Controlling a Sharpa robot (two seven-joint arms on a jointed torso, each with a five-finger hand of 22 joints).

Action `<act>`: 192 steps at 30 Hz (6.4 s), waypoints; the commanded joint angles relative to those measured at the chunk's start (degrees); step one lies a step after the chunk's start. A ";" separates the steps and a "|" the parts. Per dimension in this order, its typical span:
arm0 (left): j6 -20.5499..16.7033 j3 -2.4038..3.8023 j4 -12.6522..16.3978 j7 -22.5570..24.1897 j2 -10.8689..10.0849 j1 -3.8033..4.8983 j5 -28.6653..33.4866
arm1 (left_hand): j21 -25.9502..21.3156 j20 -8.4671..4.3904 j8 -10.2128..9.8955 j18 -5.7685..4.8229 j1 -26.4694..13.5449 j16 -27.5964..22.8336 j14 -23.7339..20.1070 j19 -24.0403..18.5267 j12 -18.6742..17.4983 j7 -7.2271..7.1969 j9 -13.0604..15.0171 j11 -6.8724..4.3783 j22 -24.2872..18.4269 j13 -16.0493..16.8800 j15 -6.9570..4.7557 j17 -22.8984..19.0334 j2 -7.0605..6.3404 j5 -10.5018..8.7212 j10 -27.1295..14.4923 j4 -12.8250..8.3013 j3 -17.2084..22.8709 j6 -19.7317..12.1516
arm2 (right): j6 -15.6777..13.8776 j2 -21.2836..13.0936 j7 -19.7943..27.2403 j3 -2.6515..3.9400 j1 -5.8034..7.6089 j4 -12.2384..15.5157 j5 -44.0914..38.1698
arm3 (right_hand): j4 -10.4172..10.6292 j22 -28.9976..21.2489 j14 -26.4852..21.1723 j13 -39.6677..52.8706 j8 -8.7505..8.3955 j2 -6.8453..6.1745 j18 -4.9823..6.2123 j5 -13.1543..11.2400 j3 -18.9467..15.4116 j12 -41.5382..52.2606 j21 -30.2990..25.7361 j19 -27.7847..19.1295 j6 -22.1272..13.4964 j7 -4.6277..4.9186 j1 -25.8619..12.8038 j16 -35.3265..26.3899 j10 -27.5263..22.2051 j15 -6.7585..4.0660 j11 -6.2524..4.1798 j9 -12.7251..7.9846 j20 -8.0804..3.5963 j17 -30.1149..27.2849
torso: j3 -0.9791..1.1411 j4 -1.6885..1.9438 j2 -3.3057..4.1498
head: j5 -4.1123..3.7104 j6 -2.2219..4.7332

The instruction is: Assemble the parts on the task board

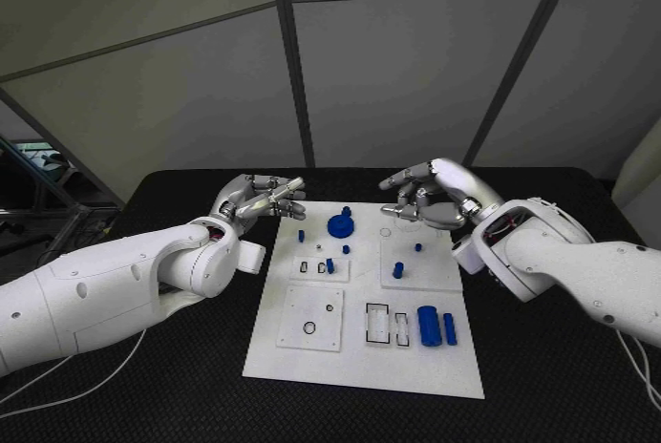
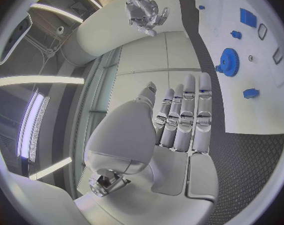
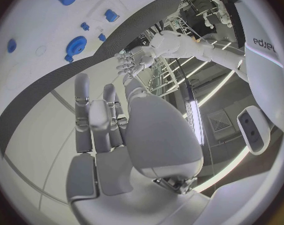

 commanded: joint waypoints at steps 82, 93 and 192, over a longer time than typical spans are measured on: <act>35.80 -6.34 -8.34 -52.50 14.66 12.00 -50.04 | 58.41 -6.54 28.75 -8.35 -9.86 67.86 13.04 20.86 46.49 -6.08 18.65 -6.37 67.27 40.00 -6.42 65.29 3.38 -1.75 -3.45 8.28 -11.49 -6.76 | 1.44 -0.76 2.72 1.11 1.12 -7.83 14.31 | 1.52 -12.26 -4.05 -27.09 -0.81 -0.30 0.60 1.29 -0.44 -19.06 -19.22 0.74 1.90 1.34 1.09 -36.07 3.75 2.08 1.91 -0.37 2.03 -20.94 | 0.65 -0.46 -1.56 | -0.31 -2.88; 36.27 -6.46 -8.93 -52.53 15.16 12.00 -50.04 | 58.47 -6.55 29.07 -8.37 -9.12 67.84 13.05 20.88 46.68 -6.09 18.94 -6.39 67.39 40.16 -6.43 65.33 3.51 -1.70 -3.43 8.15 -11.51 -6.94 | 1.79 -0.42 2.27 1.11 1.12 -7.83 14.16 | 1.54 -12.30 -4.05 -27.16 -0.82 -0.28 0.60 1.33 -0.47 -19.09 -19.28 0.75 1.89 1.35 1.05 -36.14 3.73 2.09 1.92 -0.37 2.04 -20.94 | 0.60 -0.51 -1.50 | -0.29 -2.97; 18.34 -7.53 -1.21 -52.26 10.12 8.78 -52.65 | 59.01 -7.41 35.94 -8.66 -7.61 67.18 13.33 21.42 50.59 -6.99 25.74 -7.54 70.16 44.83 -7.43 66.25 -10.54 7.89 2.46 -4.62 40.08 -9.43 | 5.26 0.70 0.87 1.12 1.12 -10.03 10.66 | 2.78 -14.20 -5.05 -29.71 -1.28 0.16 0.61 6.64 -2.52 -19.02 -22.46 1.03 0.60 1.97 -0.89 -38.80 2.31 2.87 2.65 -0.32 2.84 -20.71 | 1.02 0.55 -2.05 | 0.64 -4.43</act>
